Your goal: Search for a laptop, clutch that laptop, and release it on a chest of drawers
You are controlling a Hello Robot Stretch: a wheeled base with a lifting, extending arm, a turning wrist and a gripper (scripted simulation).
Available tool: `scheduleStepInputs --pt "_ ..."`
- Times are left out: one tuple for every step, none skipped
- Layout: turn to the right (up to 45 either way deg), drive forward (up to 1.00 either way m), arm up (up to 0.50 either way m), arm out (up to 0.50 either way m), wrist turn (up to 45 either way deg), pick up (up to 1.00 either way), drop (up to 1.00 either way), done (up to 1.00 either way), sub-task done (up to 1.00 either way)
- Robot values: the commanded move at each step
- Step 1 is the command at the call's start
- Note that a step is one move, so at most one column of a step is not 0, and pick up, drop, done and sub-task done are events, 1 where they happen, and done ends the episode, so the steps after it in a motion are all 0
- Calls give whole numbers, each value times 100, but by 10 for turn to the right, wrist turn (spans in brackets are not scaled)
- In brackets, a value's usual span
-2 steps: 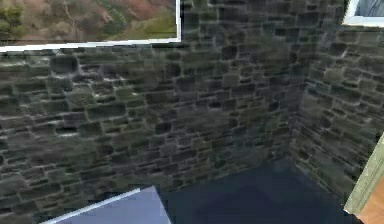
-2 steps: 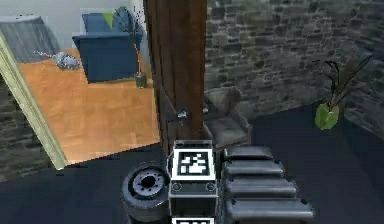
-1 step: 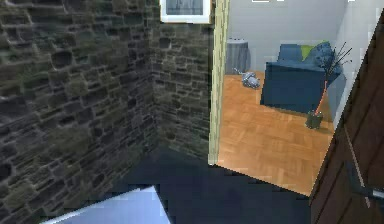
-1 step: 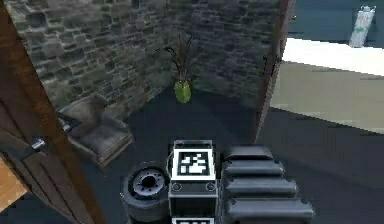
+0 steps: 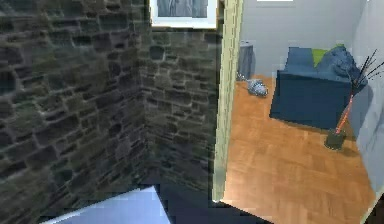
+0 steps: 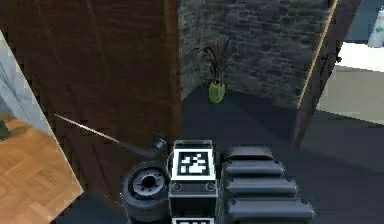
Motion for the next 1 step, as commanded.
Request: scheduleStepInputs --pt "270 0 0 0 0 0 0 0 0"
